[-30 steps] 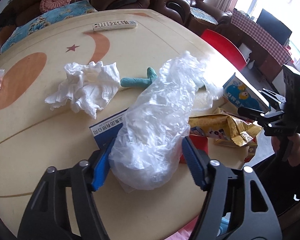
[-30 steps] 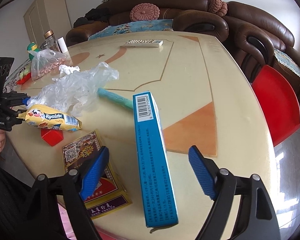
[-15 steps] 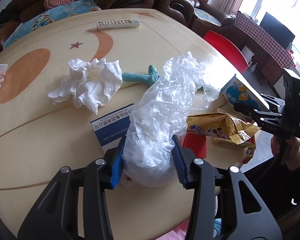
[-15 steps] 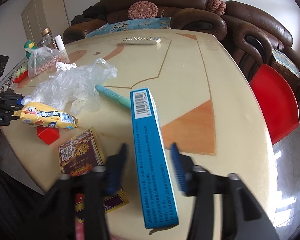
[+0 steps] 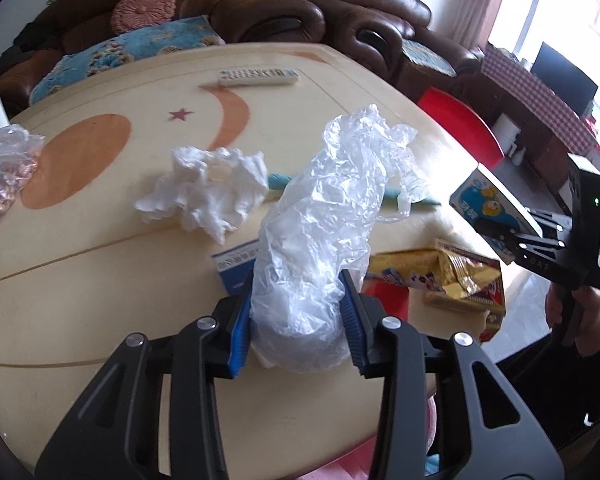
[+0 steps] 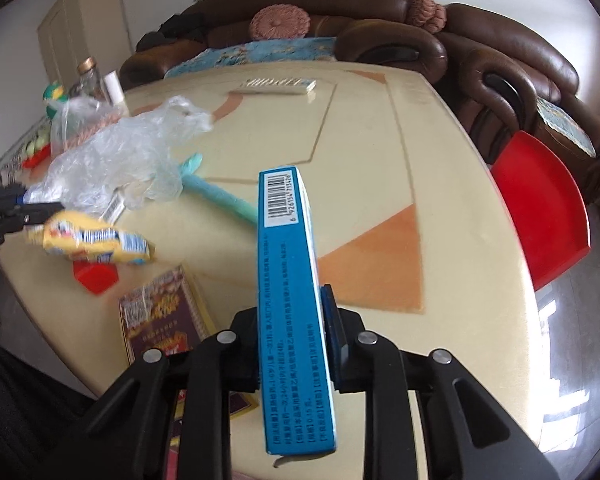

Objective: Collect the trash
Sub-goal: 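Close the left tool on the plastic bag while the right tool grips the blue box, then carry the bag and blue box with both tools over the pink bin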

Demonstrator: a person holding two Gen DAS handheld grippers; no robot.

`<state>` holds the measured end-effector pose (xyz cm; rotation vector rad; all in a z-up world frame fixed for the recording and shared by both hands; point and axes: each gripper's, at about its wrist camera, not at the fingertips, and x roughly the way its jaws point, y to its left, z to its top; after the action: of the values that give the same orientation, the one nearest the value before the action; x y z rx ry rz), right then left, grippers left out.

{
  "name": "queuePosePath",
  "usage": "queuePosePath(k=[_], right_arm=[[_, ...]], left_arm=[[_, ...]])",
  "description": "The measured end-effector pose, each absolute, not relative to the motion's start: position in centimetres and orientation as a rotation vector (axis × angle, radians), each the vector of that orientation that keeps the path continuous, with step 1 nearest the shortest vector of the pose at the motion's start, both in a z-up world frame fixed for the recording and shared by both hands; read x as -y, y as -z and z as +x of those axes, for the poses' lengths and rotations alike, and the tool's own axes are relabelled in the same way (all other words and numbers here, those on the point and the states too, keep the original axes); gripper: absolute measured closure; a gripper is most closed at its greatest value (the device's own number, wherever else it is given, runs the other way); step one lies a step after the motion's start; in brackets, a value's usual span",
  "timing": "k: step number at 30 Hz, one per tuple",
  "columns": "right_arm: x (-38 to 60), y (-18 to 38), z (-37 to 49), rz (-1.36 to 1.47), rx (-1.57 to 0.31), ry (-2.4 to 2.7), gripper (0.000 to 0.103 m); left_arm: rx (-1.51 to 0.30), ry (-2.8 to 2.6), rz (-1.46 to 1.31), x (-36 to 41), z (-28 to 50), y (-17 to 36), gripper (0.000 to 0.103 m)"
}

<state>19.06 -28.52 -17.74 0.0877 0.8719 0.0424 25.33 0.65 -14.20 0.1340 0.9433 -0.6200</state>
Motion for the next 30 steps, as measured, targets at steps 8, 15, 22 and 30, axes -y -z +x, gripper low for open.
queuePosePath(k=[8,15,22,30], right_arm=[[27.3,15.6,18.9,0.079,-0.831,-0.035,0.080],[25.4,13.0,17.8,0.029,-0.803,-0.018,0.080],[24.4,9.9,16.1,0.056,-0.780,-0.023,0.080],[23.3,5.7,12.5,0.058,-0.715,-0.029,0.080]], left_arm=[[-0.863,0.548,0.098,-2.3,24.4,11.6,0.064],[-0.834,0.499,0.104,-2.7,22.9,10.2,0.064],[-0.806,0.472,0.041,-3.7,20.0,8.5,0.064],[-0.756,0.441,0.018,-4.8,15.4,6.0,0.064]])
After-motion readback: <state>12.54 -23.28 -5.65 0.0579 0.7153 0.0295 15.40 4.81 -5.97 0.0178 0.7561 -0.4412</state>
